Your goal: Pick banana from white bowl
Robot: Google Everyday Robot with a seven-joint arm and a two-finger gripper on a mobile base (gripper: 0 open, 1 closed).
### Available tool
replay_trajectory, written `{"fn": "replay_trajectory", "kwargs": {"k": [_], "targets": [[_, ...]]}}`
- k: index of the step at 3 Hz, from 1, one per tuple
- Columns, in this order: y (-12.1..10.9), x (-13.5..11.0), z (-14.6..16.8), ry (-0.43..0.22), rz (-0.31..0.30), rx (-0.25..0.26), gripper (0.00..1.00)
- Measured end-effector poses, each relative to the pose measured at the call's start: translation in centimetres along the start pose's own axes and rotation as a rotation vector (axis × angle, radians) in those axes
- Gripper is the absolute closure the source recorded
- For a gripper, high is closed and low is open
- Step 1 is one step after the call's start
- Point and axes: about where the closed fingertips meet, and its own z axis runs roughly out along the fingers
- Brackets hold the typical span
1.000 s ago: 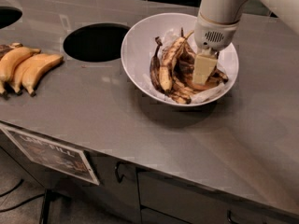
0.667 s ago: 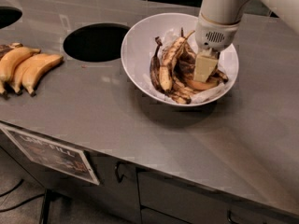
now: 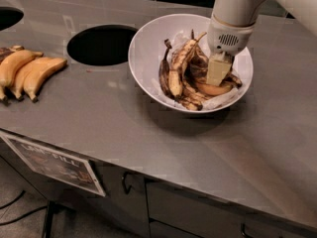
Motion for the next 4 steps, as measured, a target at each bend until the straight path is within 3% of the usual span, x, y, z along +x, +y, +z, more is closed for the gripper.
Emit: {"fn": "replay_trajectory", "kwargs": {"k": [1,2,4], "targets": [[-0.2,0.0,-0.8,-0.016,0.002,0.027,1.0],[-0.2,0.9,-2.8,0.035,0.031,0.075,1.0],[-0.9,1.7,-6.3,0.136,0.027,0.157,1.0]]}}
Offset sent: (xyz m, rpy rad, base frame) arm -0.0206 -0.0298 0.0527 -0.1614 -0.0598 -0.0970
